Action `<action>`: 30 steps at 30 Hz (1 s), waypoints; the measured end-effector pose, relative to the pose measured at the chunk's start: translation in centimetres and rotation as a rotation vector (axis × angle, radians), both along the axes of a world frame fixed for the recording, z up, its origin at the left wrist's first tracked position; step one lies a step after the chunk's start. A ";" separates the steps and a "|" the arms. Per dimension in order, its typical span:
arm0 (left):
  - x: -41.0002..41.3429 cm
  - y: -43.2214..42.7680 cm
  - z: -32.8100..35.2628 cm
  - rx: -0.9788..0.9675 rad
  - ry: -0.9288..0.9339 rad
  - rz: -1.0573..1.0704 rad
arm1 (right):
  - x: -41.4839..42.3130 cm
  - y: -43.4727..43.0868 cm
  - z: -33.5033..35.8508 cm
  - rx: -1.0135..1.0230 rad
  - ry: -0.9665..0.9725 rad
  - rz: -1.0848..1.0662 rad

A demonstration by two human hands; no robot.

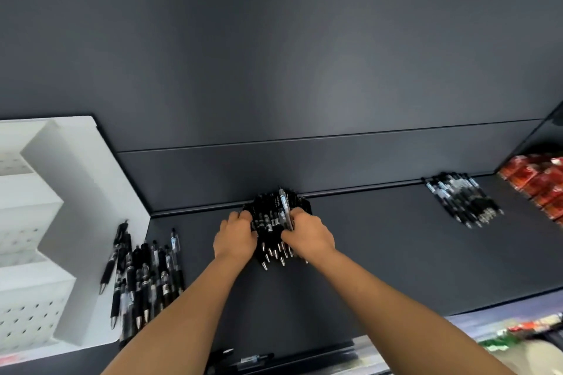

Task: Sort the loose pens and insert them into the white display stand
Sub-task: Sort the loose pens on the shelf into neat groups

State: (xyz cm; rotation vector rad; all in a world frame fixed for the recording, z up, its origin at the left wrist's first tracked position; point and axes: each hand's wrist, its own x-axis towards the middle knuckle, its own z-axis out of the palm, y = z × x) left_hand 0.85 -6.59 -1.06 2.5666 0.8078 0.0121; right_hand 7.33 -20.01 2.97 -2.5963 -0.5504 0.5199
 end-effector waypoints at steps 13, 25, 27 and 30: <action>8.2 -12.0 2.3 0.182 -0.147 -0.258 | 10.3 -13.7 -0.9 -0.081 -0.123 -0.127; 15.8 -24.3 0.7 0.084 -0.013 -0.452 | 19.2 -24.9 -2.9 -0.263 -0.199 -0.116; 16.5 -25.1 0.4 0.082 0.007 -0.458 | 19.5 -25.4 -3.5 -0.338 -0.252 -0.077; 17.5 -25.6 0.0 0.084 0.033 -0.463 | 19.4 -25.9 -4.8 -0.426 -0.326 0.038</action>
